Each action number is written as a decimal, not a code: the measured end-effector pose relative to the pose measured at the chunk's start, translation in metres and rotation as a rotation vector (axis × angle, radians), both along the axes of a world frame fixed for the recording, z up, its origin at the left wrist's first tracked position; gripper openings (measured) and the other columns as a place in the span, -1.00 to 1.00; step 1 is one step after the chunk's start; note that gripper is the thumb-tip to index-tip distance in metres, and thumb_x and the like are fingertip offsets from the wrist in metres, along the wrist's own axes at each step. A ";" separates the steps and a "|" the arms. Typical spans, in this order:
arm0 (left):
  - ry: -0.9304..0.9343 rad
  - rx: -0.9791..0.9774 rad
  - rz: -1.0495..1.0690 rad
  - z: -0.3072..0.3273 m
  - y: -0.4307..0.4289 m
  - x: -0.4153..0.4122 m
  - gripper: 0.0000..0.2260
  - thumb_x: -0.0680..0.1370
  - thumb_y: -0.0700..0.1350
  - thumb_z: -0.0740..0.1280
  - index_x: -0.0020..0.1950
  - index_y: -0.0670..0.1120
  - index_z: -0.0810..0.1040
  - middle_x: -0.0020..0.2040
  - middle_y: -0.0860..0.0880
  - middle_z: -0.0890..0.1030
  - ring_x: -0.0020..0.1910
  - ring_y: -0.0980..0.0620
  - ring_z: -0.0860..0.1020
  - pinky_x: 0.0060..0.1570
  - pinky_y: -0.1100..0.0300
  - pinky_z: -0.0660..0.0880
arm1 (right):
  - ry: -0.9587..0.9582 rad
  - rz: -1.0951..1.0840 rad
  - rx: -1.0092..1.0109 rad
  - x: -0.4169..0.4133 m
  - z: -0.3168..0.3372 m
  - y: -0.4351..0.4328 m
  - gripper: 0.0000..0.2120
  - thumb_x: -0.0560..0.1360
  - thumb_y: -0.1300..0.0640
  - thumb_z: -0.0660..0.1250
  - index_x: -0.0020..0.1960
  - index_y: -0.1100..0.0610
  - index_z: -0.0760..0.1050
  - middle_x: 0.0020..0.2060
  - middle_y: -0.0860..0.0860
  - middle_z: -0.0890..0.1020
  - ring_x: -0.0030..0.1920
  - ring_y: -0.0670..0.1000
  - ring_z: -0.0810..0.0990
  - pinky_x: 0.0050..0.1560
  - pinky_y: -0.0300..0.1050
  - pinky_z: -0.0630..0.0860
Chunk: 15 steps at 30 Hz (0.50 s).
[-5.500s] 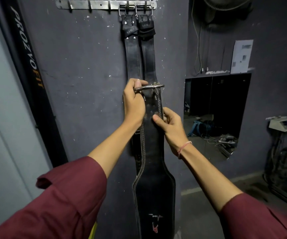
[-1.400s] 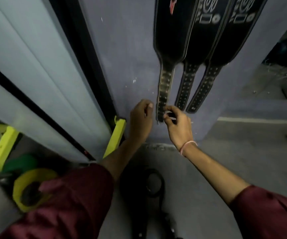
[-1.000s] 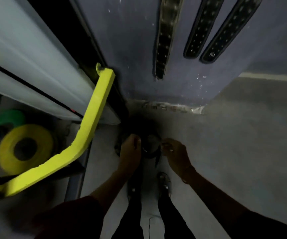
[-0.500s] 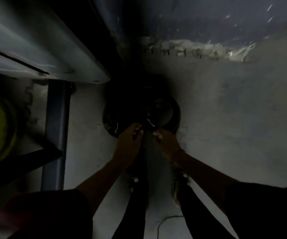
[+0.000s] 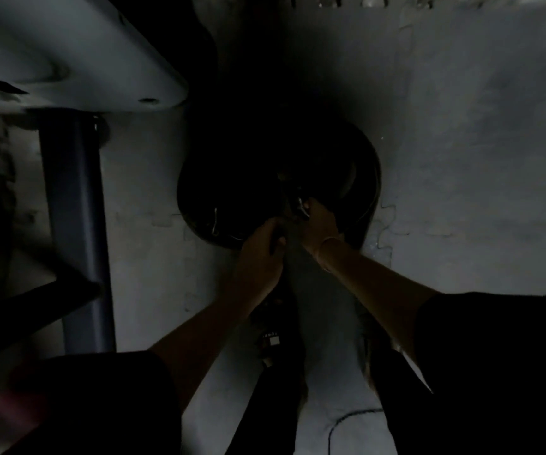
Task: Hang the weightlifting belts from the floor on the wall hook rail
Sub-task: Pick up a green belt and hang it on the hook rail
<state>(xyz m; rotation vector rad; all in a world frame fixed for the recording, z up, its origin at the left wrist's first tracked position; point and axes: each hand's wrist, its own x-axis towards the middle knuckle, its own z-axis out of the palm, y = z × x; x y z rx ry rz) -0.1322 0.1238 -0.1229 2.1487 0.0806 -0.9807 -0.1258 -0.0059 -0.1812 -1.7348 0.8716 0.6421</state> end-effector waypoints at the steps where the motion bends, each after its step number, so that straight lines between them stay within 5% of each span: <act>1: -0.007 -0.007 -0.013 0.005 -0.005 -0.002 -0.58 0.58 -0.06 0.16 0.43 -0.10 0.42 0.36 -0.07 0.52 0.34 0.09 0.44 0.32 0.13 0.39 | -0.004 0.005 -0.024 -0.006 0.008 -0.001 -0.68 0.55 0.07 0.33 0.24 0.21 0.51 0.13 0.16 0.62 0.17 0.16 0.57 0.18 0.03 0.51; 7: -0.239 0.090 -0.349 0.056 -0.043 0.004 -0.36 0.53 -0.33 0.28 0.56 0.06 0.22 0.60 -0.04 0.14 0.55 -0.15 0.14 0.45 -0.01 0.22 | -0.043 0.132 -0.297 -0.041 0.088 -0.022 -0.68 0.57 -0.07 0.19 0.09 0.10 0.60 -0.01 0.15 0.62 0.07 0.18 0.54 0.06 0.04 0.52; 9: -0.243 0.035 -0.456 0.091 -0.056 0.009 -0.36 0.54 -0.34 0.31 0.56 -0.01 0.23 0.59 -0.05 0.19 0.56 -0.16 0.15 0.49 -0.03 0.17 | -0.109 0.151 -0.381 -0.050 0.135 -0.033 -0.60 0.49 -0.18 0.13 -0.02 0.06 0.61 -0.13 0.09 0.57 -0.02 0.11 0.50 -0.09 -0.09 0.42; 11: -0.255 0.012 -0.578 0.127 -0.067 0.011 -0.42 0.50 -0.35 0.35 0.51 -0.12 0.33 0.52 -0.11 0.34 0.53 -0.22 0.23 0.47 -0.02 0.19 | -0.172 0.098 -0.424 -0.054 0.181 -0.045 -0.70 0.47 -0.10 0.27 -0.05 0.10 0.64 -0.22 0.09 0.50 -0.10 0.11 0.45 -0.13 -0.08 0.37; 15: -0.397 -0.014 -0.772 0.210 -0.097 0.021 -0.54 0.33 -0.30 0.52 0.23 -0.20 0.57 0.22 -0.22 0.59 0.16 -0.32 0.48 0.18 -0.09 0.41 | -0.250 -0.001 -0.495 -0.059 0.274 -0.075 -0.78 0.48 0.00 0.39 -0.10 0.17 0.63 -0.25 0.14 0.49 -0.19 0.04 0.39 -0.19 -0.08 0.41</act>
